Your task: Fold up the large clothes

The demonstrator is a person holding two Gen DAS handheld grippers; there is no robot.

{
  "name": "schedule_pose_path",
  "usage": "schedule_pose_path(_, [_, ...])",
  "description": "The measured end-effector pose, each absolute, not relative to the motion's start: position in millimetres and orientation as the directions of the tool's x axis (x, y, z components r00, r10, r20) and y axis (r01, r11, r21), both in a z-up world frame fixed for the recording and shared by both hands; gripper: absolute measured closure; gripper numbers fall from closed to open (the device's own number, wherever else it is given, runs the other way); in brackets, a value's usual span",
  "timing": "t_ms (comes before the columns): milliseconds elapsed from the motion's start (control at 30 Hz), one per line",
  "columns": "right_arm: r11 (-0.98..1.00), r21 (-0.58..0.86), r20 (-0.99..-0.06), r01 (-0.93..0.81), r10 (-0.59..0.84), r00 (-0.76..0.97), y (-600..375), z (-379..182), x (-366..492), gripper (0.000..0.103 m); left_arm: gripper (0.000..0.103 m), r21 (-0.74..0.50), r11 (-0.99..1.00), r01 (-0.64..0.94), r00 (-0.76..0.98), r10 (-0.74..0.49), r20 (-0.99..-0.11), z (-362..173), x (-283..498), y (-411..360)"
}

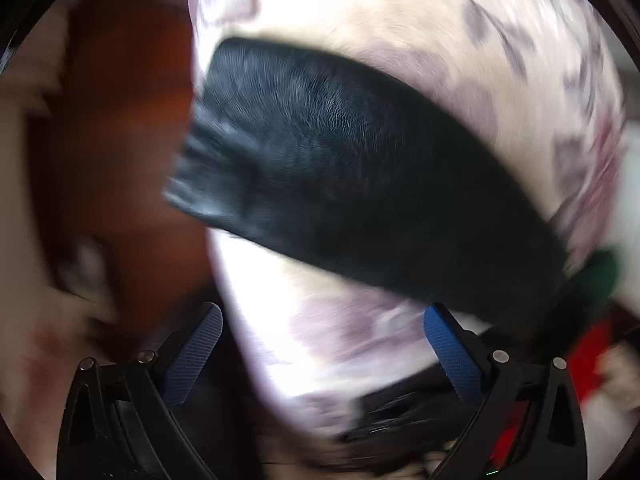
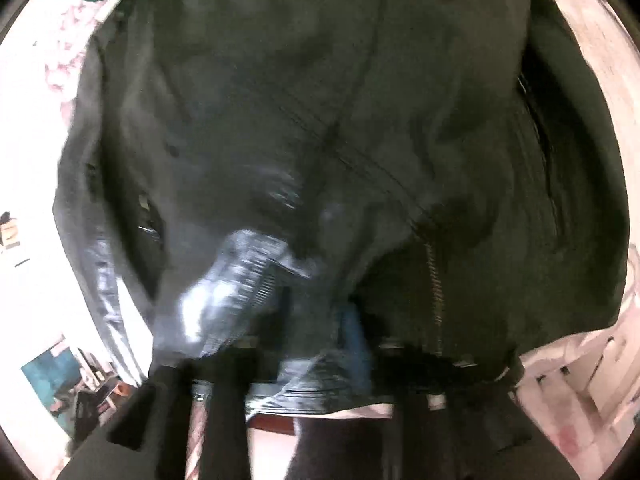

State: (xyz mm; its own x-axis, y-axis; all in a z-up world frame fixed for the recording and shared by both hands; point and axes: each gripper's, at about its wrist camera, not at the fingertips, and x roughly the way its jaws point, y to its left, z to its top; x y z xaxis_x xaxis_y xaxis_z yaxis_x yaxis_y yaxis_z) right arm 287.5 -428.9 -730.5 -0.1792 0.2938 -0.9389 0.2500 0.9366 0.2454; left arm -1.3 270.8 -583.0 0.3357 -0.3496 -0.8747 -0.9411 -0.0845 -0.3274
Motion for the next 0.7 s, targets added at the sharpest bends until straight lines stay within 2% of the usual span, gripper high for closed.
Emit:
schedule_pose_path(33, [0.934,0.246,-0.94,0.259,0.295,-0.173,-429.2,-728.9,292.0,0.056,0.004,-0.355,-0.13,-0.926,0.378,-0.35,-0.857,-591.4,-4.4,271.8])
schedule_pose_path(67, [0.93,0.245,-0.94,0.273,0.297,-0.169,-431.8,-727.0,291.9,0.056,0.015,-0.377,-0.2,-0.904,0.425,-0.333,-0.842,-604.6,-9.5,274.2])
schedule_pose_path(133, [0.929,0.234,-0.942,0.286,0.29,-0.17,-413.9,-728.7,296.1,0.055,0.029,-0.383,-0.293,-0.876,0.462,-0.281,-0.841,-622.1,-18.1,279.7])
schedule_pose_path(200, [0.928,0.227,-0.943,0.295,0.285,-0.171,-411.7,-732.9,291.7,0.055,0.035,-0.346,-0.378,-0.858,0.446,-0.218,-0.868,-628.2,-26.8,285.0])
schedule_pose_path(233, [0.93,0.223,-0.945,0.293,0.28,-0.171,-406.1,-733.0,293.2,0.055,0.048,-0.332,-0.378,-0.864,0.424,-0.194,-0.884,-622.5,-26.7,285.3])
schedule_pose_path(267, [0.935,0.215,-0.947,0.281,0.27,-0.173,-404.9,-731.8,294.1,0.055,0.075,-0.305,-0.342,-0.889,0.376,-0.164,-0.912,-610.0,-24.8,286.7])
schedule_pose_path(300, [0.943,0.207,-0.951,0.261,0.256,-0.171,-400.8,-730.0,294.4,0.055,0.089,-0.274,-0.283,-0.919,0.318,-0.124,-0.94,-593.3,-20.5,287.8])
schedule_pose_path(333, [0.95,0.197,-0.956,0.243,0.242,-0.168,-396.5,-727.3,296.4,0.055,0.096,-0.273,-0.244,-0.931,0.304,-0.1,-0.947,-578.8,-15.6,289.7])
schedule_pose_path(467, [0.984,0.118,-0.979,0.135,0.139,-0.152,-353.6,-725.7,311.1,0.054,0.1,-0.244,-0.067,-0.967,0.244,0.009,-0.97,-531.1,5.0,301.2])
schedule_pose_path(533, [0.995,0.062,-0.989,0.076,0.072,-0.127,-346.7,-721.7,313.3,0.043,0.1,-0.237,0.024,-0.971,0.238,0.073,-0.968,-510.6,16.9,306.2])
schedule_pose_path(600, [1.0,-0.015,-0.997,-0.008,-0.015,-0.074,-338.1,-717.2,314.8,0.043,0.1,-0.216,0.118,-0.969,0.231,0.137,-0.963,-485.7,36.5,308.3])
schedule_pose_path(700, [0.999,0.031,-0.999,-0.011,0.03,-0.021,-347.8,-704.9,321.1,0.041,0.101,-0.166,0.298,-0.94,0.247,0.258,-0.934,-444.2,65.6,297.6])
